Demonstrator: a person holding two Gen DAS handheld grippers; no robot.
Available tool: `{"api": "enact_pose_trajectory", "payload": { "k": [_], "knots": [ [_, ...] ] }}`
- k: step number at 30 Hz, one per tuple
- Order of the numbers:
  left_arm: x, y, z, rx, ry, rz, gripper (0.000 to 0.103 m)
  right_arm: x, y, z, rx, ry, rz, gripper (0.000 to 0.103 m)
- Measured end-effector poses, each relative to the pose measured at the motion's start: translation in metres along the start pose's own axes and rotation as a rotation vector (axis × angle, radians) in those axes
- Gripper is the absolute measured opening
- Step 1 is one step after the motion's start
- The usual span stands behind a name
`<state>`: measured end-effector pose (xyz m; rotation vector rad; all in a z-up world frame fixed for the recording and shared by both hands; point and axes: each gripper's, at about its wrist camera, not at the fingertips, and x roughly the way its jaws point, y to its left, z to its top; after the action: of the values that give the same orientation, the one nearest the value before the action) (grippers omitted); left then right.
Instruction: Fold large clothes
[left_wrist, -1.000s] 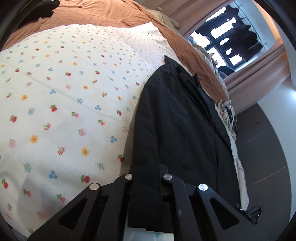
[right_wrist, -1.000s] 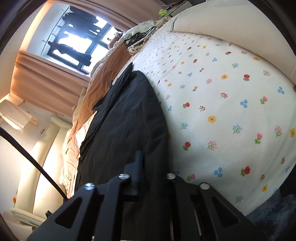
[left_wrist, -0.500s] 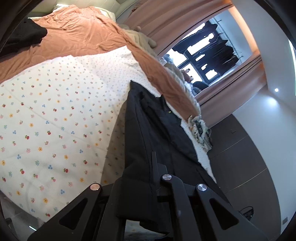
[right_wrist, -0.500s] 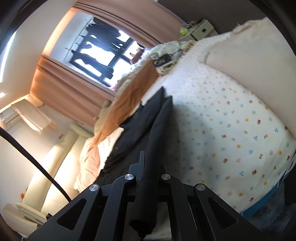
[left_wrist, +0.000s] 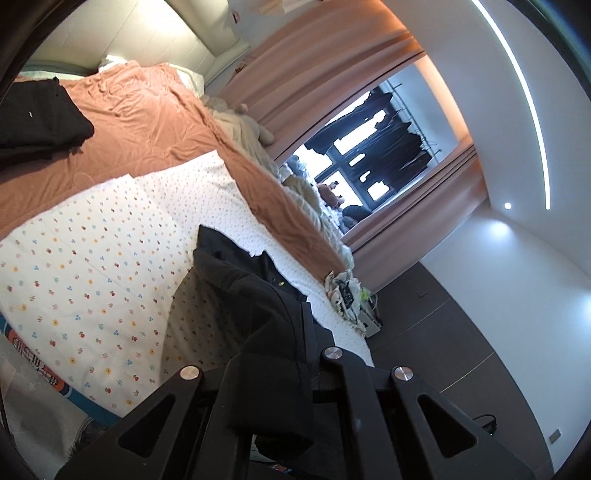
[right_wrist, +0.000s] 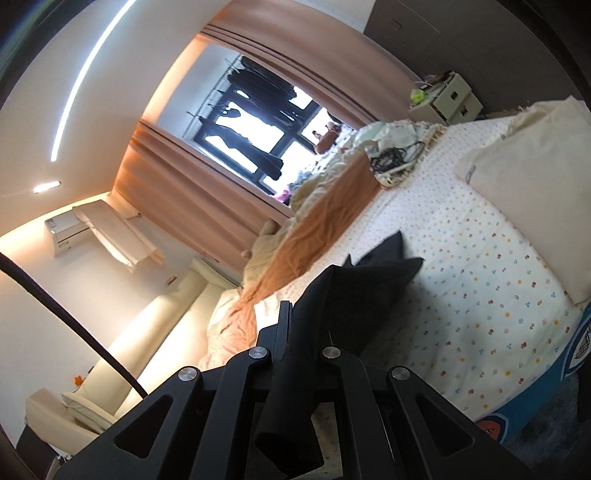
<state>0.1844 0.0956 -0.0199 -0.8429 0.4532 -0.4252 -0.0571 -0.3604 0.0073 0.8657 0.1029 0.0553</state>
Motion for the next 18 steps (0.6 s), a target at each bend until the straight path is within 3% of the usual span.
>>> {"api": "enact_pose_trajectory", "payload": {
  "k": [12, 18],
  "knots": [
    [-0.071, -0.035, 0.010, 0.023, -0.113, -0.064, 0.004, -0.035, 0.023, -0.001, -0.024, -0.060, 0.076, 0.000],
    [-0.081, -0.035, 0.010, 0.024, -0.128, -0.056, 0.004, -0.015, 0.008, -0.004, -0.030, -0.073, 0.092, 0.000]
  ]
}}
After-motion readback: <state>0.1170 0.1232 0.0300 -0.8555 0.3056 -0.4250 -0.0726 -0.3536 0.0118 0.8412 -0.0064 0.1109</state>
